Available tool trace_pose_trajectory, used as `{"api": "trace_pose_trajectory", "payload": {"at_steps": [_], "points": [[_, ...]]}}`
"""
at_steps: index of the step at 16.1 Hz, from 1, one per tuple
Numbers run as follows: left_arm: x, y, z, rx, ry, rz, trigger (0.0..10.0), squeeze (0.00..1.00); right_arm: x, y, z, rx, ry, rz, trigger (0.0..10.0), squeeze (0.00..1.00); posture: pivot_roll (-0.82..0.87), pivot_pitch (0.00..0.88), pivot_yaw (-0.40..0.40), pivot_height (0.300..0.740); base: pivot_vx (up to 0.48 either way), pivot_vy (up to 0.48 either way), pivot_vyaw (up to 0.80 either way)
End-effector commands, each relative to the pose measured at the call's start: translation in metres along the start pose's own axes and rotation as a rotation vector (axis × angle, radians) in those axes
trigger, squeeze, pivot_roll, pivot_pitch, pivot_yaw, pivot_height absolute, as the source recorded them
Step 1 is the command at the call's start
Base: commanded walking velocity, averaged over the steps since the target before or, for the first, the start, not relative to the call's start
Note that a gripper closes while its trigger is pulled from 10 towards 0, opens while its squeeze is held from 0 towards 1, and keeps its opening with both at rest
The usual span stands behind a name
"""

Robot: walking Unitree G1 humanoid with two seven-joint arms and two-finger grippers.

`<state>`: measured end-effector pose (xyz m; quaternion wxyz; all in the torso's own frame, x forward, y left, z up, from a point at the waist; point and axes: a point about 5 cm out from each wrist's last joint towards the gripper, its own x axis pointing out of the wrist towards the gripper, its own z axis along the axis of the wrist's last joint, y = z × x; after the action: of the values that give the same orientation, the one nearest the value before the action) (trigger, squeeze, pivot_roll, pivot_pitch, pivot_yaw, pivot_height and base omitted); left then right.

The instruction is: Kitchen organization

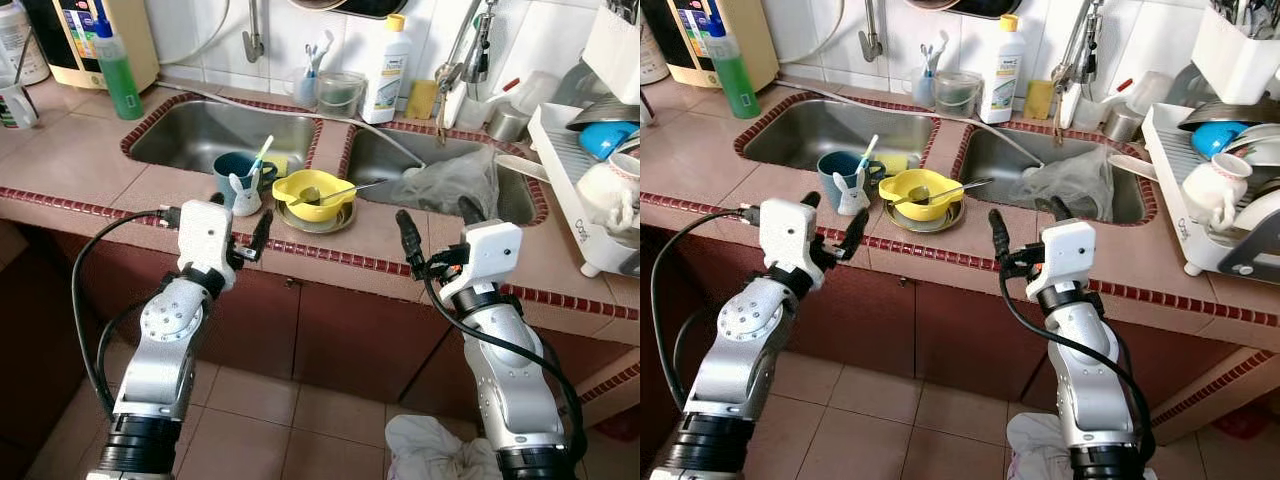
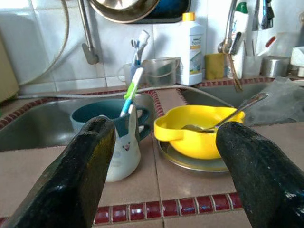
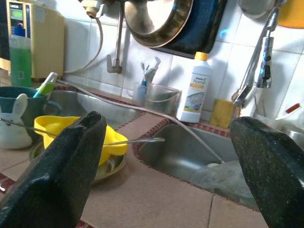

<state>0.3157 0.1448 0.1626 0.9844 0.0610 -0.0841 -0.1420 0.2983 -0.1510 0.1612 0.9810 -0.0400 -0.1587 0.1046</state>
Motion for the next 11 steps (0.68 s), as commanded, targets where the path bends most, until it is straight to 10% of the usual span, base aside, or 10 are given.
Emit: {"api": "trace_pose_trajectory", "payload": {"at_steps": [1, 11], "points": [[0.0026, -0.0008, 0.0052, -0.008, -0.011, -0.019, 10.0, 0.00, 0.0022, -0.0015, 0.0023, -0.014, -0.005, -0.003, 10.0, 0.00, 0.07, 0.000, -0.036, 0.740, 0.000, 0.000, 0.00], [0.0064, 0.0056, 0.0056, -0.049, 0.002, -0.023, 10.0, 0.00, -0.0003, 0.0012, -0.0004, -0.031, 0.004, -0.006, 10.0, 0.00, 0.06, 0.000, -0.027, 0.740, 0.000, 0.213, 0.00]]}}
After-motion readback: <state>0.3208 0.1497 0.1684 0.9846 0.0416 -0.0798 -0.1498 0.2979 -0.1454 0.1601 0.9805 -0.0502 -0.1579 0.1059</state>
